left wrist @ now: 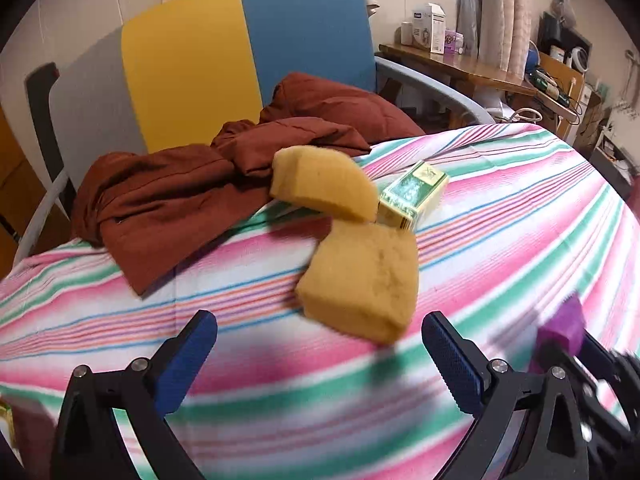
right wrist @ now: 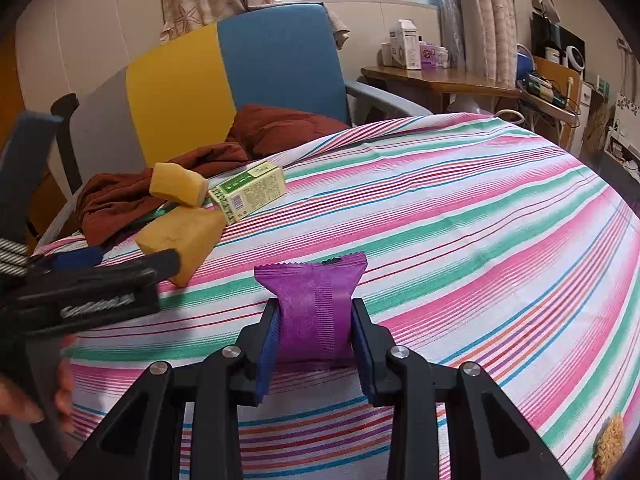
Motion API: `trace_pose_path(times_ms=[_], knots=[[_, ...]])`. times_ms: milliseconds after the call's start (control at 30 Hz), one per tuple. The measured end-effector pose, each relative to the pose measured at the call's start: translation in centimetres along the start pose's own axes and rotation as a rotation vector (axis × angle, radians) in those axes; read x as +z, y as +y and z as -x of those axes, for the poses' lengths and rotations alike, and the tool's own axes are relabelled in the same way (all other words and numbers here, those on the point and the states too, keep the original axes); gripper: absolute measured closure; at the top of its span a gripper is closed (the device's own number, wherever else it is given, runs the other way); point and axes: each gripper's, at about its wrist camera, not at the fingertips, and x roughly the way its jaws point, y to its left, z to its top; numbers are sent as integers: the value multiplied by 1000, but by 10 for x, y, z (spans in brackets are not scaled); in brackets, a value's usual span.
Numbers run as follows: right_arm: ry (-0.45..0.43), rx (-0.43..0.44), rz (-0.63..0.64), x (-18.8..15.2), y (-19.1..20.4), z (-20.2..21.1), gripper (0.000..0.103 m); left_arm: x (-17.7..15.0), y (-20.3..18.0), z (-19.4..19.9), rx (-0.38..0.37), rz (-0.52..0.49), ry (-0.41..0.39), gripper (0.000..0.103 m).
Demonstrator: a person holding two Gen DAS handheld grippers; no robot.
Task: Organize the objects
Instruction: 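Grasp the purple packet with the right gripper while the left grasps a yellow sponge, then carry the sponge and purple packet into the gold tray and open both grippers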
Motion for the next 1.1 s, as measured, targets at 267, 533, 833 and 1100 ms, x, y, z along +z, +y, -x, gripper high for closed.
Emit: trace_pose_path(times_ms=[267,533,833,1100], knots=[[-6,1,-17,-3,-4,1,69,5,-16,-25,16,-123,-54,32],[-7,1,-22,-3,-4,0,69,-4,-22,-15,-27,-175,-102,45],[-14,-45,-2,-3,1,2,69,-34,-3,22,-53,-81,-151,45],[-32,-58,-1,-8,6,13,69,-64,4,55,-64,-75,-195,45]])
